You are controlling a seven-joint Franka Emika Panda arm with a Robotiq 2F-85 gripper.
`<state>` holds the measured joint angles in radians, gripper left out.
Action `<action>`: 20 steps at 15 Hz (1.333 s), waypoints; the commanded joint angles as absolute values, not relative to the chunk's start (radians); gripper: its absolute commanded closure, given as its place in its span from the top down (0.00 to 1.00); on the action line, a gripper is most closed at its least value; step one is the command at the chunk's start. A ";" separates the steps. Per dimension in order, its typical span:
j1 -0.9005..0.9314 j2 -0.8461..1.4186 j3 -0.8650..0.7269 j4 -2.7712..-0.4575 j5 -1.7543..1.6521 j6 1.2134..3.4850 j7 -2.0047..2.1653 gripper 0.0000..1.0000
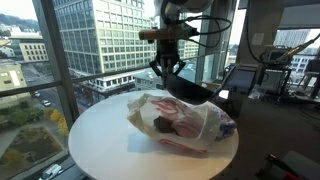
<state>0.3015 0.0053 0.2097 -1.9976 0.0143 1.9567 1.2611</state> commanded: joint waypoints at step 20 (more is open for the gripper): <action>0.204 0.758 -0.033 -1.092 -0.278 1.919 1.313 0.02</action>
